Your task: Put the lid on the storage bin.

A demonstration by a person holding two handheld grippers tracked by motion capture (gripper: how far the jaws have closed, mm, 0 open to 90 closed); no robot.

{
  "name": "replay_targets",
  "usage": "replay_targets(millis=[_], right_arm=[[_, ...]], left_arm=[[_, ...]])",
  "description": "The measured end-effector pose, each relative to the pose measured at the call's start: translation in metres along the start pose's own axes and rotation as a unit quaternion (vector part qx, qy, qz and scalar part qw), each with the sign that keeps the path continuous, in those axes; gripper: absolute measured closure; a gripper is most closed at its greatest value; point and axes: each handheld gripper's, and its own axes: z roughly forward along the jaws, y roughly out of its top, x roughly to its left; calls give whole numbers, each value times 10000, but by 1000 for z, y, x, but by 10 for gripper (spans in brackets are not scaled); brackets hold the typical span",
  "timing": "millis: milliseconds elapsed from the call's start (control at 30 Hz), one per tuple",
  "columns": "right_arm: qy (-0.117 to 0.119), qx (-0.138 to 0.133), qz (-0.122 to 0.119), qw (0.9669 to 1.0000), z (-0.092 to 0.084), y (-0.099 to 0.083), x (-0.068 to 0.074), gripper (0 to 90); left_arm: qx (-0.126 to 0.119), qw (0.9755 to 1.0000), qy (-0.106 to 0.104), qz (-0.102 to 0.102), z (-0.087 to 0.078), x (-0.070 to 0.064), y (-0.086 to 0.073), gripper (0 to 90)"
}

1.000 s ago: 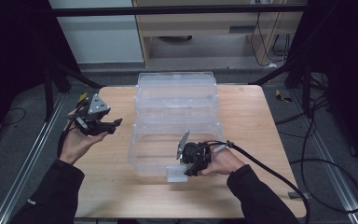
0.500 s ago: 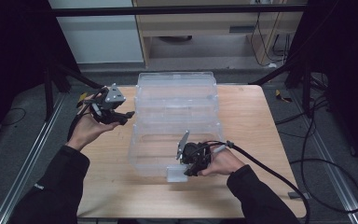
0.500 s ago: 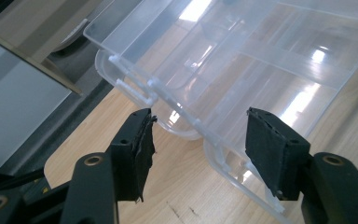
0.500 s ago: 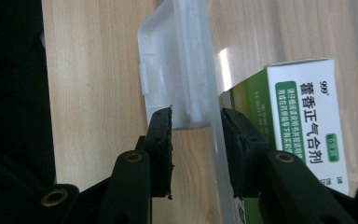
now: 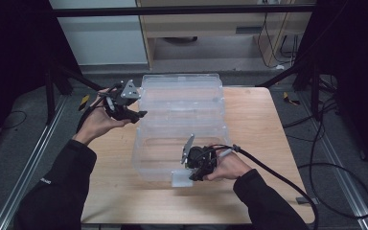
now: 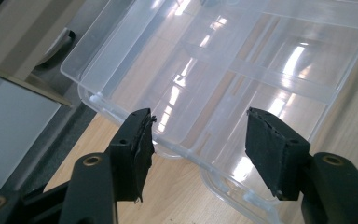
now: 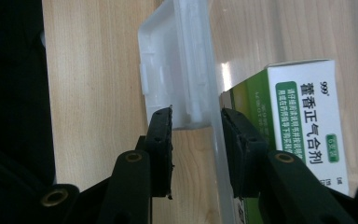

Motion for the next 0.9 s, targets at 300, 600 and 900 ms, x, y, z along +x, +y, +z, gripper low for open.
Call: replay_targets(millis=[300, 600, 900], right_arm=[[-4, -16, -3, 10000, 0, 0, 1, 653], [-18, -37, -47, 10000, 0, -1, 1, 653], [-33, -46, -34, 10000, 0, -1, 1, 653]], left_arm=[[295, 9976, -17, 623, 7, -3, 21, 412], [570, 9931, -29, 1021, 21, -5, 34, 428], [700, 9887, -108, 1318, 31, -5, 44, 441]])
